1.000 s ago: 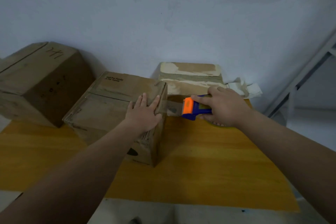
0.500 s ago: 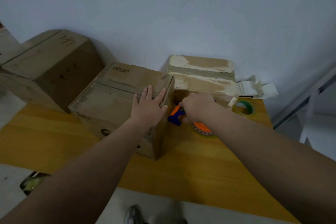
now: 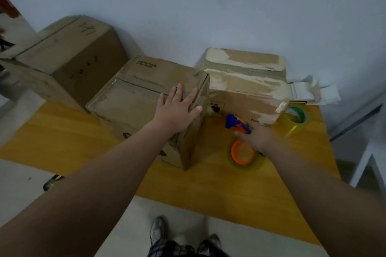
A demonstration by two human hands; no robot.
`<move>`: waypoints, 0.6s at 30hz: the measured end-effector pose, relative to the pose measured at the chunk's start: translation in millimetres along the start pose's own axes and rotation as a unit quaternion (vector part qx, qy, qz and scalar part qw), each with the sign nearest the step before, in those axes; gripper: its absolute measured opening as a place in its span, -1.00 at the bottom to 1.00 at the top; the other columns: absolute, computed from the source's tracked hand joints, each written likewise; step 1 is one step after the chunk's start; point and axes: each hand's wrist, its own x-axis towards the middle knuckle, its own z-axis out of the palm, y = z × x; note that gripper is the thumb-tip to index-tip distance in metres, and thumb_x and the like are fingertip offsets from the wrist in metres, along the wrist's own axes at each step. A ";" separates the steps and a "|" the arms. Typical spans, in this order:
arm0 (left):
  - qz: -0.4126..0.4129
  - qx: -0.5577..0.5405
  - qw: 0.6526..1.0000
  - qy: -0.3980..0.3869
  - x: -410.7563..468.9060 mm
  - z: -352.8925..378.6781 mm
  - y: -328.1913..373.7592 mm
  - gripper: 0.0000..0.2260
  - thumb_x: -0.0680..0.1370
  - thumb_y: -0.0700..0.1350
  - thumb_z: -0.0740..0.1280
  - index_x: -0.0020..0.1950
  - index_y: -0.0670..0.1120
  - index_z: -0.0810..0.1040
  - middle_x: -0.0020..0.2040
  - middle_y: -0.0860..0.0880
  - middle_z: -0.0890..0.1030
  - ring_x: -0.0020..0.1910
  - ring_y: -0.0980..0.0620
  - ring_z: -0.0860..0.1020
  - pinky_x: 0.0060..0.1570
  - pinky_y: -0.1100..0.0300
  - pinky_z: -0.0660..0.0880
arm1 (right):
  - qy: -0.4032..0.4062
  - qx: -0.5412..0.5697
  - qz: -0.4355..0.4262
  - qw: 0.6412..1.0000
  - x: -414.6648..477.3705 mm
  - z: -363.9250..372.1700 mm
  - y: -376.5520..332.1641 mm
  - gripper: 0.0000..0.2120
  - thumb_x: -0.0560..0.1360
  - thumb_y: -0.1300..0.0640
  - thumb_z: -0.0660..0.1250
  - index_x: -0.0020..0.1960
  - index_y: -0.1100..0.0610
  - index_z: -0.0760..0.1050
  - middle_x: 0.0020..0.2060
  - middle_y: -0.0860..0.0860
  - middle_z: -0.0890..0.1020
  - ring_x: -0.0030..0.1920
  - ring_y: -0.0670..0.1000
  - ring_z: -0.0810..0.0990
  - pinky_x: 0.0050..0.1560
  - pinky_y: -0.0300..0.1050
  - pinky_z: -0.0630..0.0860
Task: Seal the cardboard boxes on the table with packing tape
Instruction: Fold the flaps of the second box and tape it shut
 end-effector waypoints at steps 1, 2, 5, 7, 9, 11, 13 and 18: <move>0.001 0.000 1.000 0.001 -1.0 0.3 -1.1 -0.44 0.57 0.31 -0.12 0.52 0.21 -0.19 0.56 -0.10 -0.17 0.52 -0.06 -0.18 0.42 -0.12 -0.22 | 0.001 0.092 0.040 0.995 -0.1 7.6 9.0 -0.34 0.47 -0.19 0.34 0.41 0.18 0.30 0.10 0.26 0.49 0.03 0.19 0.51 -0.13 -0.07 0.33; 0.003 -0.001 1.000 0.004 -2.3 0.5 -2.0 -0.44 0.57 0.31 -0.12 0.52 0.21 -0.19 0.56 -0.10 -0.17 0.52 -0.06 -0.18 0.42 -0.12 -0.22 | -0.007 0.145 0.075 0.987 -0.9 15.1 17.4 -0.47 0.46 -0.21 0.34 0.18 0.19 0.47 -0.17 0.25 0.44 -0.18 0.17 0.48 -0.22 -0.03 0.31; 0.011 -0.002 1.000 0.013 -6.8 1.7 -3.4 -0.44 0.56 0.31 -0.11 0.51 0.22 -0.18 0.56 -0.09 -0.16 0.52 -0.04 -0.18 0.42 -0.10 -0.22 | -0.041 0.156 0.123 0.979 -4.8 41.4 38.1 -0.55 0.53 -0.21 0.24 -0.35 0.06 0.24 -0.44 0.07 0.23 -0.43 0.06 0.25 -0.34 -0.01 0.25; 0.015 0.001 1.000 0.015 -9.5 3.0 -4.8 -0.44 0.55 0.32 -0.11 0.51 0.23 -0.18 0.56 -0.08 -0.17 0.52 -0.03 -0.17 0.43 -0.09 -0.22 | -0.019 0.160 0.125 0.979 -5.5 59.6 49.4 -0.57 0.59 -0.13 0.19 -0.35 0.07 0.21 -0.45 0.06 0.24 -0.43 0.06 0.24 -0.29 0.01 0.28; 0.020 0.002 1.000 0.016 -12.7 5.0 -7.0 -0.43 0.55 0.34 -0.11 0.51 0.24 -0.18 0.56 -0.08 -0.17 0.52 -0.03 -0.18 0.43 -0.08 -0.23 | -0.003 0.131 0.135 0.982 -7.0 72.4 57.8 -0.61 0.62 -0.08 0.16 -0.31 0.10 0.27 -0.43 0.07 0.28 -0.40 0.09 0.27 -0.25 0.01 0.30; 0.025 0.007 1.000 0.015 -16.5 6.8 -8.7 -0.43 0.54 0.34 -0.12 0.50 0.25 -0.19 0.56 -0.07 -0.18 0.52 -0.02 -0.18 0.43 -0.08 -0.23 | 0.006 0.064 0.139 0.988 -7.7 76.9 61.0 -0.63 0.63 -0.06 0.15 -0.24 0.16 0.37 -0.37 0.11 0.39 -0.37 0.09 0.36 -0.21 0.07 0.37; 0.028 0.013 0.999 0.013 -20.0 7.8 -9.8 -0.44 0.54 0.35 -0.13 0.50 0.26 -0.21 0.56 -0.06 -0.19 0.52 -0.02 -0.19 0.43 -0.08 -0.24 | 0.072 -0.007 0.096 0.993 -4.2 75.1 52.8 -0.64 0.61 -0.05 0.20 0.16 0.25 0.45 0.00 0.19 0.51 -0.04 0.15 0.51 0.00 0.08 0.45; 0.032 0.011 0.999 0.013 -24.7 9.0 -9.8 -0.43 0.53 0.36 -0.14 0.50 0.26 -0.21 0.56 -0.06 -0.18 0.52 -0.01 -0.20 0.43 -0.06 -0.24 | 0.000 0.428 -0.031 0.903 -10.8 52.8 -38.3 -0.55 0.51 -0.24 0.25 0.29 -0.02 0.39 0.17 0.01 0.53 0.16 0.04 0.53 0.15 0.00 0.48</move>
